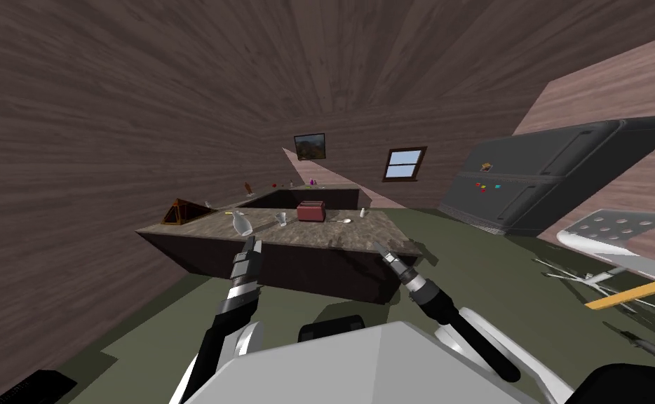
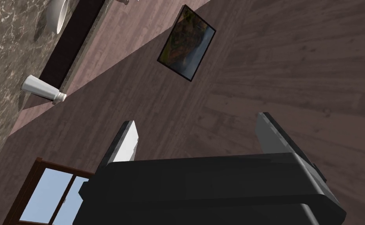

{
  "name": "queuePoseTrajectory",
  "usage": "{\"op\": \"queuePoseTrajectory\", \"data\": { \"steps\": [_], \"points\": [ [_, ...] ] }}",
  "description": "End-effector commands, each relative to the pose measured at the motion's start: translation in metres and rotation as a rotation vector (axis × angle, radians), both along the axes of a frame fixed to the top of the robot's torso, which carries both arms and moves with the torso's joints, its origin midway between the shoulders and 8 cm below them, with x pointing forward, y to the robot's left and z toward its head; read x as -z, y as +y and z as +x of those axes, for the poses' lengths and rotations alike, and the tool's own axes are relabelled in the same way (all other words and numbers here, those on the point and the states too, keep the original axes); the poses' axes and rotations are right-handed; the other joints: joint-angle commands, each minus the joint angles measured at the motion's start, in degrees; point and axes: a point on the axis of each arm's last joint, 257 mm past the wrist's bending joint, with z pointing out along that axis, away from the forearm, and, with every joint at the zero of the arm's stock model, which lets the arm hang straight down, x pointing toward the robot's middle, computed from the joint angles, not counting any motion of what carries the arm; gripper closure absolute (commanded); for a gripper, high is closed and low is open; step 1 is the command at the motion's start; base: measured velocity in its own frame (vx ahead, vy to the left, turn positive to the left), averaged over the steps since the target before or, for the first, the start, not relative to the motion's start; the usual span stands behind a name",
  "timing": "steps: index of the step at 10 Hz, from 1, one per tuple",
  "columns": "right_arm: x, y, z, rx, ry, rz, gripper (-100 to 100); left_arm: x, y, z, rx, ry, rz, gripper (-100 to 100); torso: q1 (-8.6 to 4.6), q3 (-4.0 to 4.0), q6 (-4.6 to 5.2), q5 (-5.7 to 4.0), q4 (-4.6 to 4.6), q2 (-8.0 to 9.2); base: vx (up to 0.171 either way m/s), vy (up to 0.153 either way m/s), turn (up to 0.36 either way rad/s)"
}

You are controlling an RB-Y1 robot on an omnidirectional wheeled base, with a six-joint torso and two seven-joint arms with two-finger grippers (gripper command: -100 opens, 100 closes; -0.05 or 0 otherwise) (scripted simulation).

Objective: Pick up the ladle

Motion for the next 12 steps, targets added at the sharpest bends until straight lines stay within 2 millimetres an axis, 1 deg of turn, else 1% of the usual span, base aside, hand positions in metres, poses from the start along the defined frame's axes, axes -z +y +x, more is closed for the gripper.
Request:
{"op": "queuePoseTrajectory", "data": {
  "steps": [1, 2, 3, 4, 5, 6, 7, 8, 9, 10, 11, 12],
  "points": [
    [0.008, -0.008, -0.004, -0.012, 0.028, -0.037, -100, 0.0, 0.0, 0.0, 0.0, 0.0, 0.0, 0, 0.0, 0.0, 0.0, 0.0, 0.0, 0.0, -0.058, -0.063, 0.144],
    [0.028, -0.022, -0.01, 0.0, 0.076, -0.067, -100, 0.0, 0.0, 0.0, 0.0, 0.0, 0.0, 0, 0.02, -0.01, 0.06, 0.01, 0.0, -0.02, -0.053, -0.073, 0.295],
    [0.028, -0.022, -0.01, -0.015, 0.08, -0.085, -100, 0.0, 0.0, 0.0, 0.0, 0.0, 0.0, 0, -0.02, -0.02, 0.01, 0.0, -0.01, -0.04, -0.047, -0.058, 0.145],
    [0.029, -0.021, -0.01, -0.024, 0.084, -0.097, -100, 0.0, 0.0, 0.0, 0.0, 0.0, 0.0, 0, 0.03, -0.04, 0.06, 0.01, -0.01, -0.07, -0.019, -0.022, -0.03],
    [0.048, -0.037, -0.017, -0.015, 0.134, -0.133, -100, 0.0, 0.0, 0.0, 0.0, 0.0, 0.0, 0, 0.15, -0.09, 0.07, 0.03, -0.02, -0.16, -0.024, -0.028, 0.326],
    [0.048, -0.037, -0.017, -0.03, 0.139, -0.153, -100, 0.0, 0.0, 0.0, 0.0, 0.0, 0.0, 0, 0.13, -0.1, -0.01, 0.03, -0.04, -0.18, -0.026, -0.049, 0.201],
    [0.067, -0.055, -0.025, -0.017, 0.19, -0.187, -100, 0.0, 0.0, 0.0, 0.0, 0.0, 0.0, 0, 0.08, -0.11, 0.05, 0.02, -0.03, -0.19, -0.031, -0.064, 0.368],
    [0.067, -0.055, -0.025, -0.037, 0.196, -0.211, -100, 0.0, 0.0, 0.0, 0.0, 0.0, 0.0, 0, 0.01, -0.1, -0.01, 0.01, -0.04, -0.19, -0.031, -0.061, 0.149],
    [0.084, -0.073, -0.034, -0.024, 0.245, -0.245, -100, 0.0, 0.0, 0.0, 0.0, 0.0, 0.0, 0, 0.02, -0.1, 0.07, 0.0, -0.03, -0.19, -0.031, -0.048, 0.317],
    [0.084, -0.074, -0.034, -0.042, 0.253, -0.271, -100, 0.0, 0.0, 0.0, 0.0, 0.0, 0.0, 0, 0.03, -0.11, 0.0, 0.01, -0.04, -0.2, -0.021, -0.045, 0.186],
    [0.1, -0.094, -0.043, -0.027, 0.303, -0.303, -100, 0.0, 0.0, 0.0, 0.0, 0.0, 0.0, 0, 0.07, -0.13, 0.07, 0.01, -0.04, -0.23, -0.007, -0.042, 0.333],
    [0.1, -0.095, -0.043, -0.039, 0.308, -0.321, -100, 0.0, 0.0, 0.0, 0.0, 0.0, 0.0, 0, 0.07, -0.15, 0.02, 0.01, -0.05, -0.28, -0.006, -0.045, 0.221]
  ]
}}
